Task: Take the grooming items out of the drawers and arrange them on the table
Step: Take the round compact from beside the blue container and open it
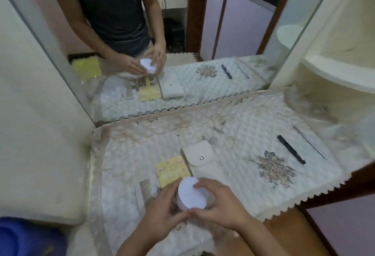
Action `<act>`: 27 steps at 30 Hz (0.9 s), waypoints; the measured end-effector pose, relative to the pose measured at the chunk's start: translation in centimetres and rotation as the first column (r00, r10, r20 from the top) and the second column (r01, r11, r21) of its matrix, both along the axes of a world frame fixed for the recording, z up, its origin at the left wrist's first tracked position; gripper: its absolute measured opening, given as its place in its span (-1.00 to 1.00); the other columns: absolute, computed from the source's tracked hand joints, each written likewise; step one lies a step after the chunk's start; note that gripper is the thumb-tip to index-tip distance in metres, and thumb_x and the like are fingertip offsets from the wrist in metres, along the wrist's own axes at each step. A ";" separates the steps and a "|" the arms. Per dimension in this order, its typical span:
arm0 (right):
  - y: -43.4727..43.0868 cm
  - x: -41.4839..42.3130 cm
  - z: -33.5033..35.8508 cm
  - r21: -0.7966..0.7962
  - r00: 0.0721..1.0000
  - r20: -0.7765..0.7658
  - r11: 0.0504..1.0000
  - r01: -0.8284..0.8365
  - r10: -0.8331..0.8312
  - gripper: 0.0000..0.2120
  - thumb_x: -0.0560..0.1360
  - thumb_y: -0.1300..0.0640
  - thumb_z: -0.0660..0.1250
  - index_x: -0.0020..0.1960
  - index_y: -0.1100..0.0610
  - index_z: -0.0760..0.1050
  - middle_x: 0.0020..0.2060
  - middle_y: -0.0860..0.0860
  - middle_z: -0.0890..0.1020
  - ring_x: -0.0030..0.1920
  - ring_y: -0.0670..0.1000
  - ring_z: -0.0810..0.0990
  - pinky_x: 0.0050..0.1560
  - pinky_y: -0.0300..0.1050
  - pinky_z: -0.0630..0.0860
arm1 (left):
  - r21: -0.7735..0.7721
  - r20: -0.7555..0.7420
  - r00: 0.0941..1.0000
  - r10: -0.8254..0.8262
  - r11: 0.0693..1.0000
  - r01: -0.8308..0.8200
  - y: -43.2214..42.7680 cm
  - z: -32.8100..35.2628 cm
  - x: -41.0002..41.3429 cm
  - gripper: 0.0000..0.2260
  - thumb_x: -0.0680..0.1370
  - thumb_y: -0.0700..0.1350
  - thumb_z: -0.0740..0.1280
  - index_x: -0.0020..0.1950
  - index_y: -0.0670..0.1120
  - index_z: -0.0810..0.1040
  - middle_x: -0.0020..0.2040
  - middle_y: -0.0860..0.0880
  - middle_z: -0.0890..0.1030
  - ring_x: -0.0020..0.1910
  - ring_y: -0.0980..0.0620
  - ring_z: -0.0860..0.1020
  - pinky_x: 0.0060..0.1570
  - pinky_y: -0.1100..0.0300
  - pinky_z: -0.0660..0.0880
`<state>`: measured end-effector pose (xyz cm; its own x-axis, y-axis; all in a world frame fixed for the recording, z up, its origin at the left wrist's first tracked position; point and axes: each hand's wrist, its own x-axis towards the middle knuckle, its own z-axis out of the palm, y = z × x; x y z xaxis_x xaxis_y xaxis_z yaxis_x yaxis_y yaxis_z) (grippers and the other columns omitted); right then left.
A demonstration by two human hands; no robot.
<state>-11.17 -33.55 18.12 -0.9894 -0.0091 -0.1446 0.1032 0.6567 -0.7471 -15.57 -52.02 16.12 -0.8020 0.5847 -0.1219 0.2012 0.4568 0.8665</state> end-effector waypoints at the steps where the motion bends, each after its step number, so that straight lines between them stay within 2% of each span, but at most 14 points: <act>1: 1.1 -0.1 0.4 0.017 0.999 -0.015 0.999 0.035 -0.035 -0.37 0.13 -0.33 0.34 0.13 -0.08 0.48 0.11 -0.23 0.50 0.14 -0.22 0.45 0.06 -0.53 0.31 | 0.004 0.016 1.000 -0.015 1.000 0.015 1.2 0.2 -0.5 -0.32 0.24 0.33 0.39 0.27 0.41 0.15 0.19 0.52 0.28 0.16 0.59 0.26 0.06 0.68 0.19; 4: 4.9 -0.5 1.2 0.062 0.994 -0.051 0.993 0.102 -0.099 -0.39 0.13 -0.32 0.30 0.10 -0.06 0.48 0.06 -0.13 0.57 0.07 -0.13 0.52 0.05 -0.25 0.44 | 0.035 0.083 0.995 -0.051 0.998 0.049 5.0 0.3 -2.0 -0.23 0.34 0.12 0.46 0.43 0.18 0.10 0.32 0.31 0.28 0.28 0.41 0.27 0.20 0.50 0.24; 7: 8.7 -1.1 1.1 0.056 0.993 -0.036 0.992 0.114 -0.112 -0.45 0.12 -0.32 0.28 0.03 -0.09 0.51 -0.10 -0.26 0.56 -0.09 -0.28 0.51 -0.08 -0.40 0.40 | 0.026 0.095 0.993 -0.071 0.997 0.068 9.1 -0.4 -3.1 -0.19 0.36 0.11 0.46 0.48 0.08 0.08 0.40 0.23 0.23 0.40 0.25 0.21 0.31 0.31 0.22; 9: 12.0 -2.0 0.3 -0.037 0.979 -0.038 0.979 0.200 -0.201 -0.63 0.12 -0.29 0.29 -0.12 -0.21 0.50 -0.24 -0.29 0.60 -0.15 -0.34 0.52 -0.16 -0.46 0.39 | 0.019 0.095 0.990 -0.103 0.995 0.102 12.1 -1.1 -3.7 -0.11 0.27 0.29 0.42 0.47 0.07 0.09 0.42 0.20 0.24 0.39 0.27 0.23 0.31 0.33 0.24; 10: 13.9 -2.6 -0.1 -0.099 0.969 -0.028 0.965 0.241 -0.245 -0.72 0.13 -0.28 0.30 -0.18 -0.25 0.49 -0.22 -0.27 0.63 -0.15 -0.32 0.54 -0.17 -0.45 0.41 | 0.026 0.111 0.987 -0.114 0.993 0.111 13.8 -1.2 -3.8 -0.07 0.20 0.37 0.39 0.46 0.11 0.10 0.42 0.19 0.27 0.37 0.30 0.25 0.29 0.37 0.26; 12: 17.7 -4.1 -0.5 -0.176 0.971 0.057 0.955 0.241 -0.234 -0.80 0.22 -0.27 0.33 -0.25 -0.20 0.55 -0.17 -0.22 0.65 -0.18 -0.24 0.59 -0.17 -0.35 0.47 | 0.048 0.145 0.986 -0.086 0.996 0.080 17.2 -1.3 -3.5 -0.17 0.15 0.36 0.44 0.32 0.31 0.11 0.35 0.25 0.33 0.28 0.40 0.30 0.14 0.54 0.29; 14: 20.7 -5.8 -1.1 -0.172 0.978 0.129 0.967 0.186 -0.165 -0.69 0.34 -0.28 0.31 -0.26 -0.05 0.59 -0.29 -0.08 0.66 -0.29 -0.17 0.57 -0.22 -0.22 0.46 | 0.082 0.146 0.987 -0.069 0.995 0.057 20.3 -1.7 -3.1 -0.32 0.27 0.13 0.52 0.21 0.35 0.17 0.30 0.36 0.33 0.25 0.42 0.32 0.04 0.61 0.27; 16: 22.5 -7.6 -1.5 -0.102 0.984 0.147 0.987 0.121 -0.105 -0.43 0.35 -0.38 0.20 -0.27 0.15 0.55 -0.40 0.02 0.57 -0.39 -0.09 0.49 -0.30 -0.17 0.39 | 0.100 0.097 0.995 -0.003 0.995 -0.007 22.5 -2.2 -2.9 -0.39 0.33 0.06 0.50 0.26 0.29 0.24 0.28 0.33 0.41 0.26 0.34 0.38 0.10 0.51 0.33; 18: 23.4 -9.3 -2.1 -0.044 0.988 0.150 0.998 0.054 -0.047 -0.24 0.33 -0.45 0.09 -0.24 0.30 0.48 -0.40 0.19 0.52 -0.40 -0.01 0.44 -0.32 -0.10 0.34 | 0.011 -0.006 0.997 0.070 0.997 -0.070 23.2 -2.9 -2.6 -0.49 0.35 0.19 0.42 0.23 0.23 0.30 0.24 0.26 0.46 0.22 0.25 0.42 0.18 0.36 0.35; 20: 23.3 -10.4 -2.8 -0.031 0.985 0.172 0.999 -0.011 0.016 -0.29 0.38 -0.40 0.11 -0.32 0.32 0.38 -0.43 0.20 0.43 -0.40 0.00 0.39 -0.32 -0.09 0.29 | -0.143 -0.256 0.964 0.077 0.983 -0.117 23.2 -4.7 -2.3 -0.50 0.34 0.28 0.34 0.21 0.17 0.32 0.19 0.24 0.44 0.17 0.17 0.42 0.22 0.40 0.24; 22: 22.7 -11.0 -3.2 -0.047 0.979 0.192 0.997 -0.057 0.065 -0.46 0.46 -0.26 0.17 -0.39 0.20 0.26 -0.46 0.11 0.34 -0.42 -0.04 0.33 -0.35 -0.13 0.23 | -0.228 -0.241 0.966 0.088 0.963 -0.145 23.3 -5.7 -1.6 -0.41 0.33 0.32 0.32 0.28 0.11 0.34 0.21 0.22 0.48 0.18 0.18 0.42 0.28 0.44 0.16; 23: 22.5 -11.1 -3.4 -0.068 0.979 0.191 0.996 -0.066 0.078 -0.51 0.48 -0.21 0.19 -0.40 0.16 0.23 -0.48 0.07 0.31 -0.44 -0.06 0.30 -0.37 -0.16 0.21 | -0.266 -0.247 0.962 0.113 0.947 -0.180 23.6 -6.3 -1.3 -0.37 0.32 0.34 0.32 0.29 0.06 0.36 0.19 0.14 0.54 0.17 0.17 0.43 0.27 0.38 0.21; 25: 22.4 -11.3 -3.6 -0.111 0.978 0.181 0.991 -0.080 0.099 -0.55 0.51 -0.15 0.19 -0.40 0.14 0.23 -0.48 0.06 0.32 -0.45 -0.08 0.30 -0.42 -0.24 0.21 | -0.325 -0.263 0.951 0.165 0.913 -0.248 24.1 -6.8 -0.8 -0.32 0.26 0.33 0.29 0.25 -0.04 0.38 0.07 0.01 0.62 0.09 0.14 0.41 0.10 0.28 0.40; 27: 22.4 -11.7 -3.8 -0.133 0.977 0.183 0.988 -0.081 0.104 -0.58 0.52 -0.11 0.20 -0.36 0.15 0.28 -0.44 0.10 0.36 -0.42 -0.05 0.33 -0.42 -0.27 0.25 | -0.347 -0.290 0.934 0.210 0.886 -0.307 24.3 -6.8 -0.6 -0.30 0.19 0.32 0.26 0.21 -0.05 0.38 0.00 0.02 0.63 0.02 0.14 0.43 -0.05 0.30 0.46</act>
